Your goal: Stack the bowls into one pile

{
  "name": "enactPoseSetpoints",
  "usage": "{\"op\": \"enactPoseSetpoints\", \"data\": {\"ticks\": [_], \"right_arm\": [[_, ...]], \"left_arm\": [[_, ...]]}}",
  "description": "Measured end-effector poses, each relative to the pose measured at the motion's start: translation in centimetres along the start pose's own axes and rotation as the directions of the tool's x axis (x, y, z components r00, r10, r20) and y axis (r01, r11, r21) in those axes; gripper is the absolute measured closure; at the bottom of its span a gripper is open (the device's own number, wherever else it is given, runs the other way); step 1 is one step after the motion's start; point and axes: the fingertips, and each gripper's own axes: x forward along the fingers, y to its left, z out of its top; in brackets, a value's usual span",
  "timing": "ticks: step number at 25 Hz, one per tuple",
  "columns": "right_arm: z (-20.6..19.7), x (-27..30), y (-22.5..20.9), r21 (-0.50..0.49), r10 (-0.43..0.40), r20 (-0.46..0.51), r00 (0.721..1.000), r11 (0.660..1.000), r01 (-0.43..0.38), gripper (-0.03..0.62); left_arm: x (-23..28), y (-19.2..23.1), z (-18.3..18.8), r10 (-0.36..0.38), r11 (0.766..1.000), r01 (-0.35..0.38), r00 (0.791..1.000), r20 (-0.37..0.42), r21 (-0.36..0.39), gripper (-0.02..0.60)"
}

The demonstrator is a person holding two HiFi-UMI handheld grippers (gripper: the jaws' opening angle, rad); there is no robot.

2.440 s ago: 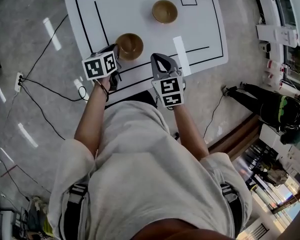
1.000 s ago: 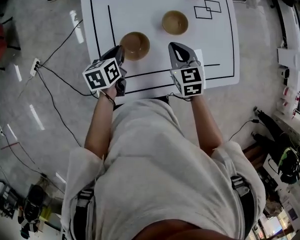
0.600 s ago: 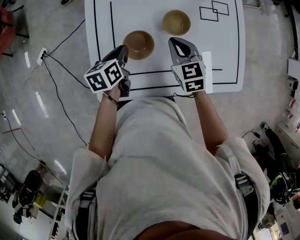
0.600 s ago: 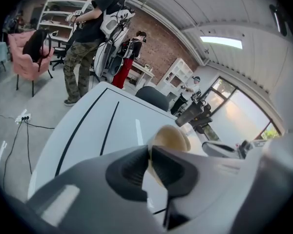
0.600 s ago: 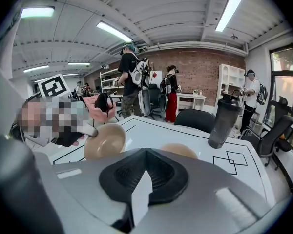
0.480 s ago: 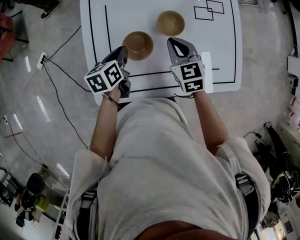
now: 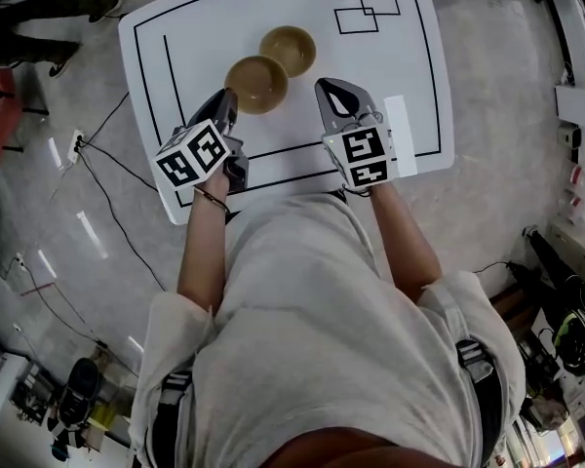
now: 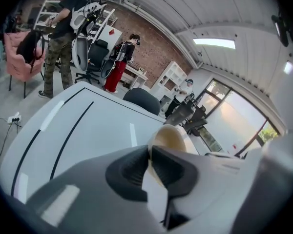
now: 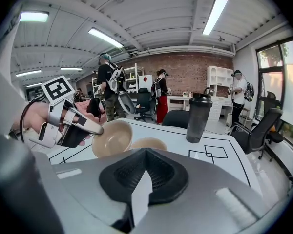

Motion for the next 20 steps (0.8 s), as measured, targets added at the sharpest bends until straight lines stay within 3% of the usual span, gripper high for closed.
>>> {"op": "enactPoseSetpoints", "data": {"ticks": [11,20], "right_arm": [[-0.6,-0.6,-2.2,0.032,-0.003,0.009,1.0,0.999,0.002,0.595],[-1.4,0.0,-3.8,0.018,0.004,-0.017,1.0,1.0,-0.004,0.595]], "left_arm": [[2.7,-2.9,0.7,-0.022,1.0,0.022,1.0,-0.01,0.012,0.558],[5.4,-3.4,0.3,-0.014,1.0,0.014,1.0,-0.001,-0.024,0.558]]}}
